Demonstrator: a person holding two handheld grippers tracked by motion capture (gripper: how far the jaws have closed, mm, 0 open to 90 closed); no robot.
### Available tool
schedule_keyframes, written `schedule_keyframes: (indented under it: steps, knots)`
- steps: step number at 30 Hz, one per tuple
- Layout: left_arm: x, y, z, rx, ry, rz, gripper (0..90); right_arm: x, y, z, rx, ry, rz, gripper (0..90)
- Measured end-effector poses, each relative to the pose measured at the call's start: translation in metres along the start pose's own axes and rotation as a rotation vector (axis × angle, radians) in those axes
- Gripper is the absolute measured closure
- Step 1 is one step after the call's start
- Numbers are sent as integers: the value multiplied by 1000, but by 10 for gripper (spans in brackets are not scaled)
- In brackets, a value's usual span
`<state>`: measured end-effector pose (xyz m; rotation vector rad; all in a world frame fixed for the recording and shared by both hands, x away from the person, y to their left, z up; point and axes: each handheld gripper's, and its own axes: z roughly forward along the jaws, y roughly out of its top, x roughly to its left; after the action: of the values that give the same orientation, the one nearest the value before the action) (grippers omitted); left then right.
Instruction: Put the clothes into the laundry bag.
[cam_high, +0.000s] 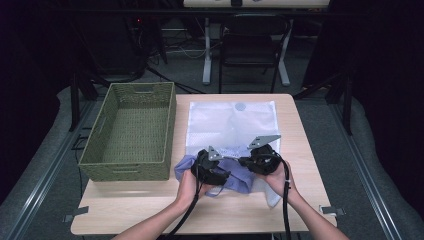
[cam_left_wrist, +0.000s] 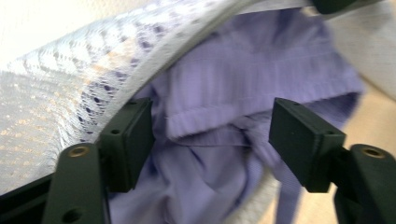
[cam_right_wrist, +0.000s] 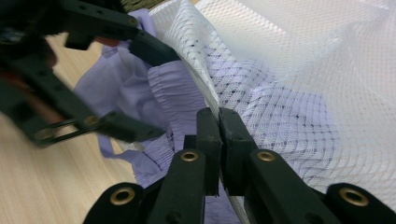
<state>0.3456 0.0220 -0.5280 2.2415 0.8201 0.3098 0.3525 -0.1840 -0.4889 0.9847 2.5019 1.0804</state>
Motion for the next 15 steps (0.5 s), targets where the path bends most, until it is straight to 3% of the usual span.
schedule_keyframes:
  steps: [6, 9, 15]
  knots:
    - [-10, 2, 6, 39, -23, 35, 229, 0, 0, -1, -3, 2, 2, 877]
    - [-9, 0, 19, 68, -34, 30, 294, 0, 0, 0, 1, 5, 7, 877]
    - [-9, -6, 33, 80, -25, 64, 504, 2, -1, 5, 20, 16, 8, 877]
